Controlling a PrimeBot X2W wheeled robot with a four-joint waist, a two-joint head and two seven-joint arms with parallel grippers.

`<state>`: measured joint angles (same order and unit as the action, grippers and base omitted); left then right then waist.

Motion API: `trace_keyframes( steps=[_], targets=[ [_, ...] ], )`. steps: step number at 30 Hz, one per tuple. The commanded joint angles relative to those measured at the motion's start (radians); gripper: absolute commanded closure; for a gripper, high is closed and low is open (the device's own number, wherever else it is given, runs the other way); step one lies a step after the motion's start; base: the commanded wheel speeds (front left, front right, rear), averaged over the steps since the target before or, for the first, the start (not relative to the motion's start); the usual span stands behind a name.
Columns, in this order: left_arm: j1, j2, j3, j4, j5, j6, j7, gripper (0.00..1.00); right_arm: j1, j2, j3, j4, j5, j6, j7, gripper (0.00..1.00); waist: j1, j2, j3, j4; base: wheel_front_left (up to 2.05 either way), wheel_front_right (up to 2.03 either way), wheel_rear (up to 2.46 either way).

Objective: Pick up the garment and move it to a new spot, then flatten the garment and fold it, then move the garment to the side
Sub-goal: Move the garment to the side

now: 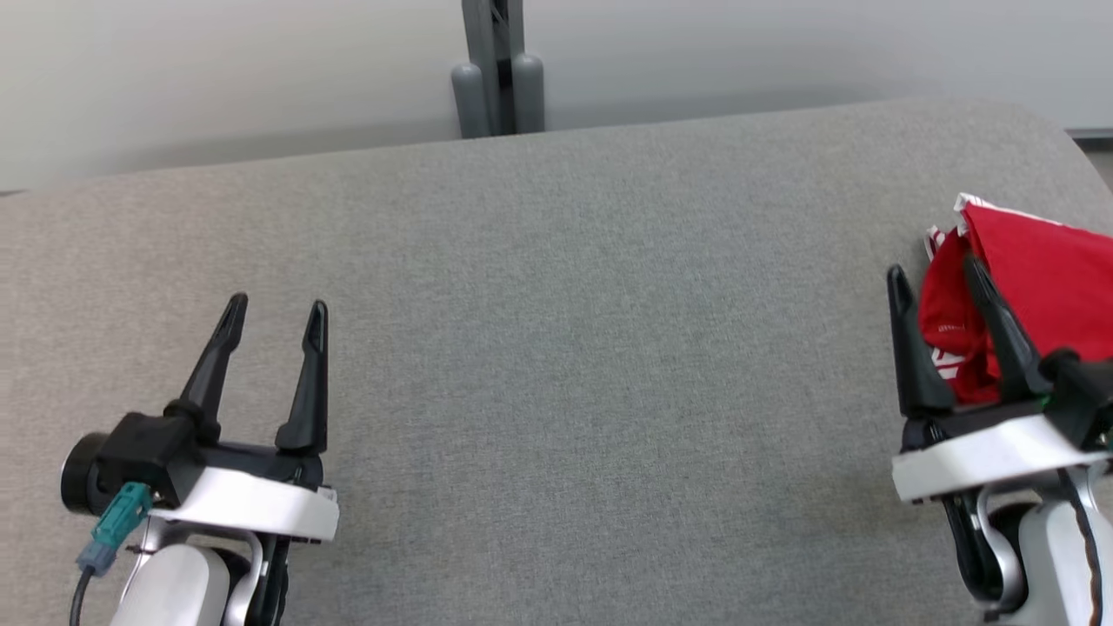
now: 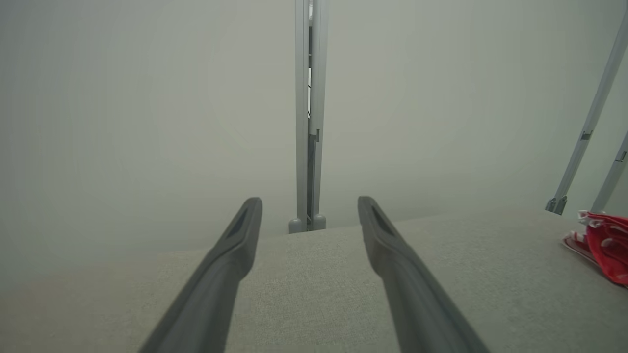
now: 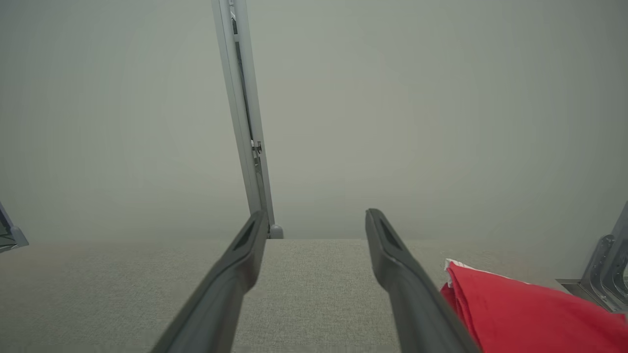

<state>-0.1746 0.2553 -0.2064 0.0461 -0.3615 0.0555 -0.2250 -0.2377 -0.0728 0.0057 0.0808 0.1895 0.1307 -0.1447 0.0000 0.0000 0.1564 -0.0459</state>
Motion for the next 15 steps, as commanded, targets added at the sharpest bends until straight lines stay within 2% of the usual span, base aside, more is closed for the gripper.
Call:
trace_keyframes(
  steps=[1,15],
  targets=[
    [0.015,0.004,0.002,0.001,-0.003,0.008,-0.002,0.00,0.022,-0.005,-0.012,-0.005,-0.010,0.000,0.004,0.00,0.0000,0.0000,-0.020,0.012,0.00,0.00,0.00],
    [0.130,0.029,0.013,0.024,-0.031,0.030,0.021,0.00,0.222,0.020,-0.085,-0.037,-0.056,0.000,0.041,0.00,0.0000,0.0000,-0.141,0.039,0.00,0.00,0.00]
  ],
)
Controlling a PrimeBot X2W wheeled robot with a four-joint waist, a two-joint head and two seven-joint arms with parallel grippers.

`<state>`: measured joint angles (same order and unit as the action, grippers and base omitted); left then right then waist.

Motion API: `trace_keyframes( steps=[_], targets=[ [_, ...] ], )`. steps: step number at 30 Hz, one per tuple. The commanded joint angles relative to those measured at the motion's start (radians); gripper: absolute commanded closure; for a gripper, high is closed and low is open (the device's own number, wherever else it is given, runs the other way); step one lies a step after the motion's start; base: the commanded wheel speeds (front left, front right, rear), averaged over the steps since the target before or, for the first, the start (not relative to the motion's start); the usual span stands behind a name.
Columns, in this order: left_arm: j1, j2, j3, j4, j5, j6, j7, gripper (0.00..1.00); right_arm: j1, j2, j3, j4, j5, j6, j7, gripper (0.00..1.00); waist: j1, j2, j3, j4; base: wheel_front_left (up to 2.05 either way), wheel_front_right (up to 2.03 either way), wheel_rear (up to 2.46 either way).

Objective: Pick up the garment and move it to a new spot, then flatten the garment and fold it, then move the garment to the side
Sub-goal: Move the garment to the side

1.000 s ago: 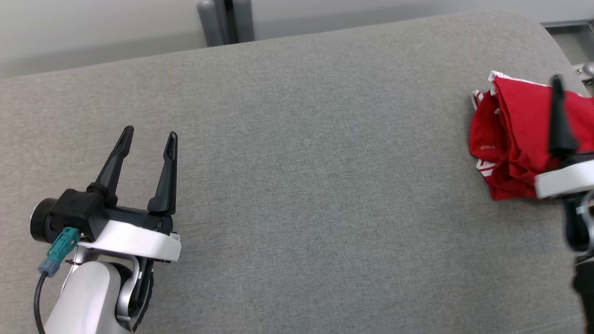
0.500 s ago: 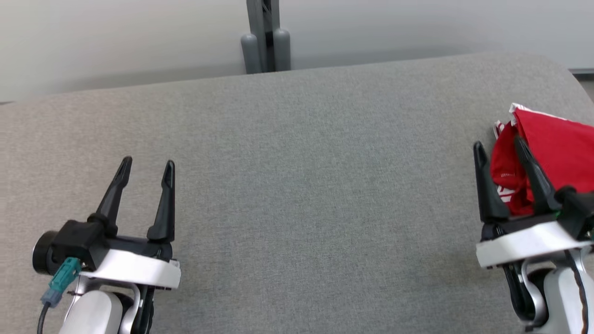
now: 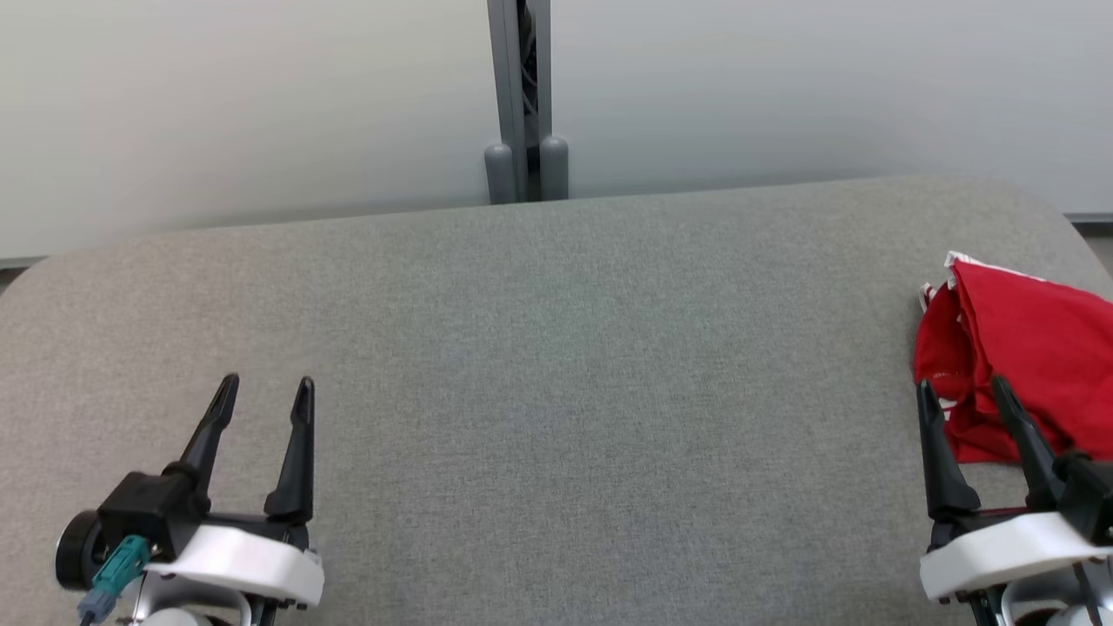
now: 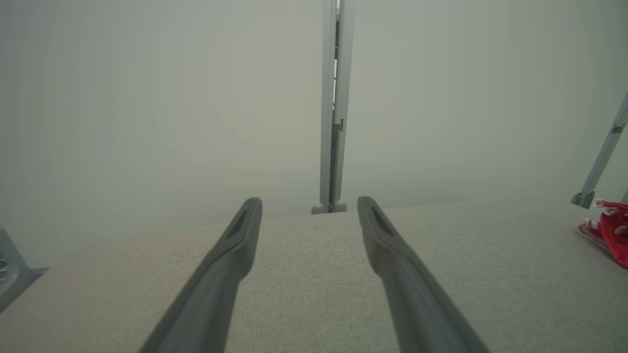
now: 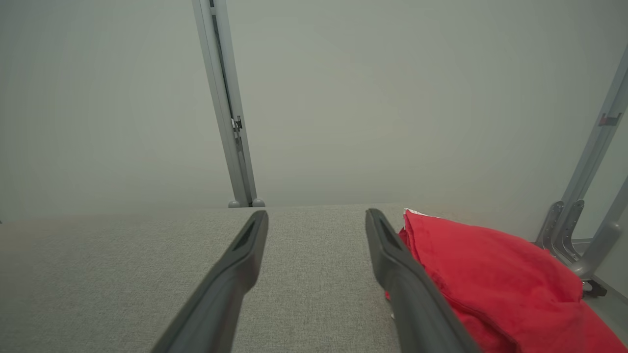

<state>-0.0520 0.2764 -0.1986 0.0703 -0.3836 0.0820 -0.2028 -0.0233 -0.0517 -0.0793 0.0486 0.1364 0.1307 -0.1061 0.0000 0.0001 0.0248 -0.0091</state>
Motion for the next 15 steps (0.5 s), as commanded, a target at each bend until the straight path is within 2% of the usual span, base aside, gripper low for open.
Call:
trace_keyframes(
  steps=[1,5,15],
  targets=[
    [0.015,0.011,0.009,0.000,-0.010,0.007,-0.001,0.00,0.018,-0.001,-0.002,-0.009,-0.002,0.000,0.006,0.00,0.0000,-0.0001,-0.013,0.003,0.00,0.00,0.00],
    [0.034,0.025,0.014,0.002,-0.012,-0.003,-0.006,0.00,0.045,-0.001,-0.005,-0.025,0.008,0.000,0.013,0.00,0.0000,-0.0001,-0.025,0.006,0.00,0.00,0.00],
    [0.045,0.045,0.018,0.025,-0.016,0.008,0.002,0.00,0.066,-0.001,-0.009,-0.032,0.001,0.000,0.029,0.00,0.0000,-0.0001,-0.031,0.007,0.00,0.00,0.00]
  ],
)
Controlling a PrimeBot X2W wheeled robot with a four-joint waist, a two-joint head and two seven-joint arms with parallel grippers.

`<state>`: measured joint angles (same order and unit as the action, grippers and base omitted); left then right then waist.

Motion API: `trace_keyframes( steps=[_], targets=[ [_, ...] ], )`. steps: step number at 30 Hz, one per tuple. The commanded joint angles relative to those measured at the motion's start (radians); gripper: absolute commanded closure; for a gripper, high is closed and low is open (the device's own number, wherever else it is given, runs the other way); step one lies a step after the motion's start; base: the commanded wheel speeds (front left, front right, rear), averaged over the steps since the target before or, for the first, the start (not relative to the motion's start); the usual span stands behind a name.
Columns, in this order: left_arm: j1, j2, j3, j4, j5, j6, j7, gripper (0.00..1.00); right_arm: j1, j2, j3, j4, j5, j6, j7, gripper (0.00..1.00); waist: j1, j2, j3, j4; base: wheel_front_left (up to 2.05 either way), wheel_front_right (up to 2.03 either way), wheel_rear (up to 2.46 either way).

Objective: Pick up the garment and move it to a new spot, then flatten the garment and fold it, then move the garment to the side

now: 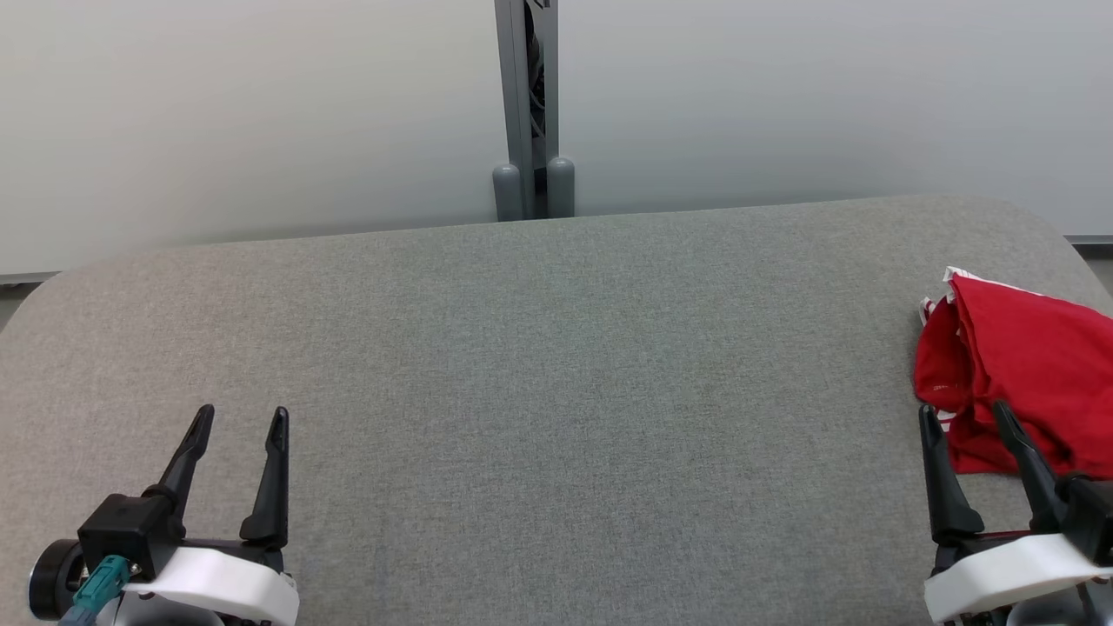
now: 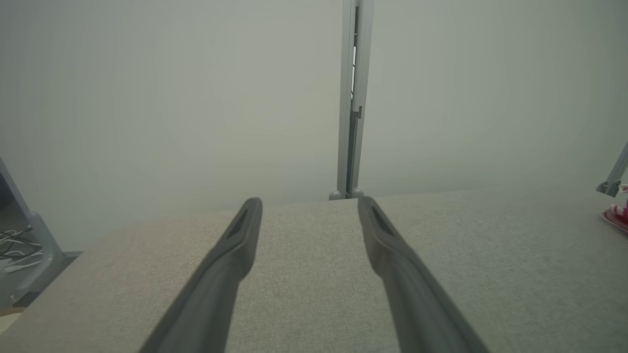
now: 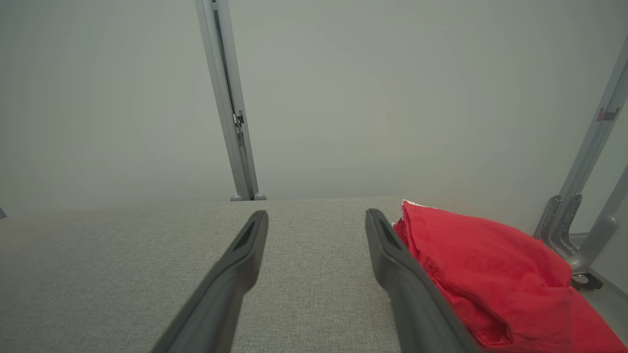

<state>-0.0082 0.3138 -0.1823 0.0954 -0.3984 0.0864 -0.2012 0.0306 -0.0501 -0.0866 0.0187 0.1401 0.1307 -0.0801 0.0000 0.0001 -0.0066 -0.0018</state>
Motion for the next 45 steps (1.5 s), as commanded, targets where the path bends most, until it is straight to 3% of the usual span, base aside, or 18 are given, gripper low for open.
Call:
trace_keyframes(
  steps=[1,24,25,28,45],
  targets=[
    [0.000,0.008,0.002,-0.001,-0.002,0.005,0.000,0.00,0.014,-0.003,-0.001,-0.003,-0.003,0.000,0.006,0.00,0.0000,-0.0001,0.000,0.000,0.00,0.00,0.00],
    [-0.005,0.015,-0.005,0.009,-0.015,0.019,0.000,0.00,0.010,-0.003,0.016,-0.005,-0.004,0.000,0.022,0.00,0.0000,-0.0001,0.000,0.001,0.00,0.00,0.00],
    [0.001,0.011,-0.007,0.011,-0.013,0.011,0.006,1.00,0.002,0.001,0.021,0.001,-0.009,0.000,0.019,1.00,0.0000,-0.0001,0.000,0.001,0.00,0.00,0.00],
    [0.013,-0.005,-0.013,0.022,-0.031,0.008,0.007,1.00,0.004,0.008,0.021,0.020,0.010,0.000,0.024,1.00,0.0000,-0.0001,0.000,0.001,0.00,0.00,0.00],
    [0.036,-0.061,-0.018,0.000,-0.292,-0.043,0.000,1.00,0.002,0.002,-0.062,0.039,0.345,0.000,0.139,1.00,0.0000,-0.0001,0.001,0.001,0.00,0.00,0.00]
  ],
)
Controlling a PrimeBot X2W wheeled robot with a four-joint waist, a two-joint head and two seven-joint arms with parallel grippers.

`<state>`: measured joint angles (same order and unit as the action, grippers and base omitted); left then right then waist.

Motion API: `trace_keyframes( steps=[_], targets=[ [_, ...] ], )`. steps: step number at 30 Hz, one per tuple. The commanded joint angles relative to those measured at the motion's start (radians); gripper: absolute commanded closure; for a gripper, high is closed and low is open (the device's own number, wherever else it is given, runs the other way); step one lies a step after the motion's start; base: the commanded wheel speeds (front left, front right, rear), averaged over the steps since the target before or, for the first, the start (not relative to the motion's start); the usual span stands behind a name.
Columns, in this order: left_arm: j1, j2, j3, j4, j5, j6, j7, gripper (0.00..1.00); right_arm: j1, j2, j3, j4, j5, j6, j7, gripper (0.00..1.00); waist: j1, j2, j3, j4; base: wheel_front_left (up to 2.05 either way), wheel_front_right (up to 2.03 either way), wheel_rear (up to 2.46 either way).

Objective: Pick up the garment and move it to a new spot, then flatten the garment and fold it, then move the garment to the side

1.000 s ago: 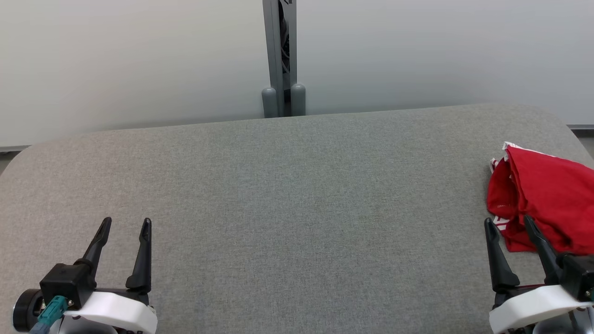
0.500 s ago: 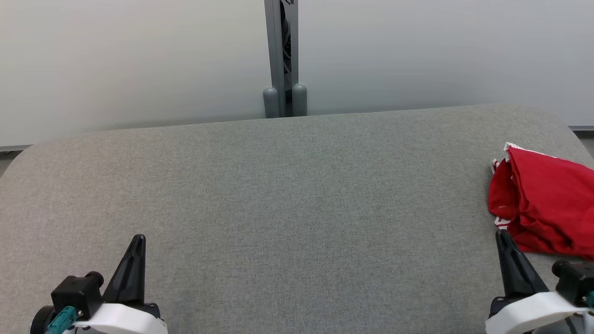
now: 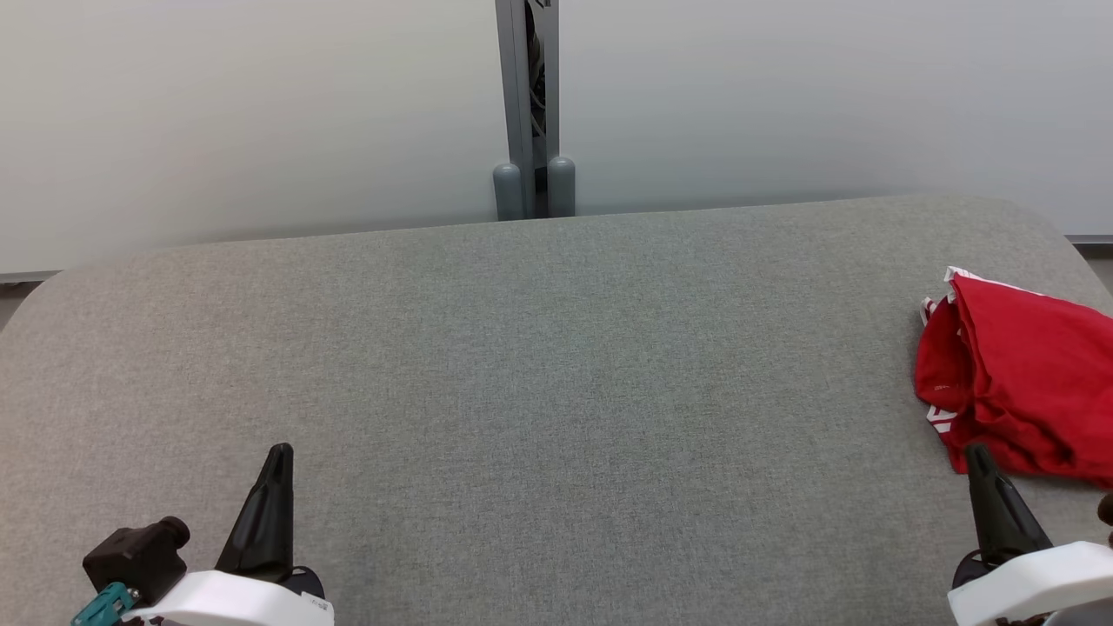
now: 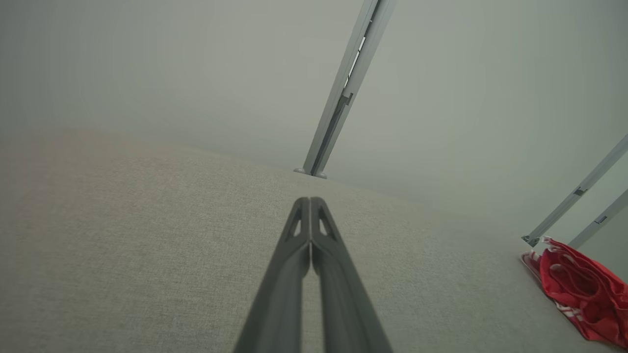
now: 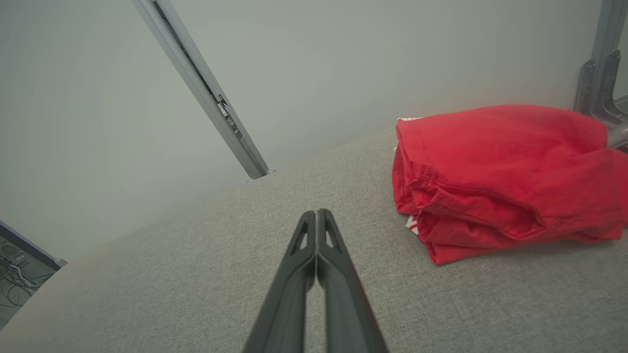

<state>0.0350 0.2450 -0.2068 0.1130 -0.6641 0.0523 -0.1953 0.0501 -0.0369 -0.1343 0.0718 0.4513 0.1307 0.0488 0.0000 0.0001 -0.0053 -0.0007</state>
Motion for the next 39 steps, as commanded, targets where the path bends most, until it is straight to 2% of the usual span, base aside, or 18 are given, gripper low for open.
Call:
trace_keyframes(
  steps=[1,24,39],
  targets=[
    [-0.006,0.005,0.006,-0.019,-0.040,-0.011,-0.006,1.00,-0.017,-0.011,-0.019,-0.013,0.052,0.000,0.017,1.00,0.0000,-0.0001,0.000,0.000,0.00,0.00,0.00],
    [0.023,-0.056,-0.001,-0.049,-0.317,-0.065,-0.015,1.00,-0.024,-0.014,-0.109,0.011,0.402,0.000,0.140,1.00,0.0000,-0.0001,0.002,0.000,0.00,0.00,0.00],
    [0.037,-0.089,-0.004,-0.064,-0.464,-0.095,-0.018,1.00,-0.028,-0.016,-0.158,0.022,0.589,0.000,0.207,1.00,0.0000,-0.0001,0.003,0.000,0.00,0.00,0.00]
  ],
)
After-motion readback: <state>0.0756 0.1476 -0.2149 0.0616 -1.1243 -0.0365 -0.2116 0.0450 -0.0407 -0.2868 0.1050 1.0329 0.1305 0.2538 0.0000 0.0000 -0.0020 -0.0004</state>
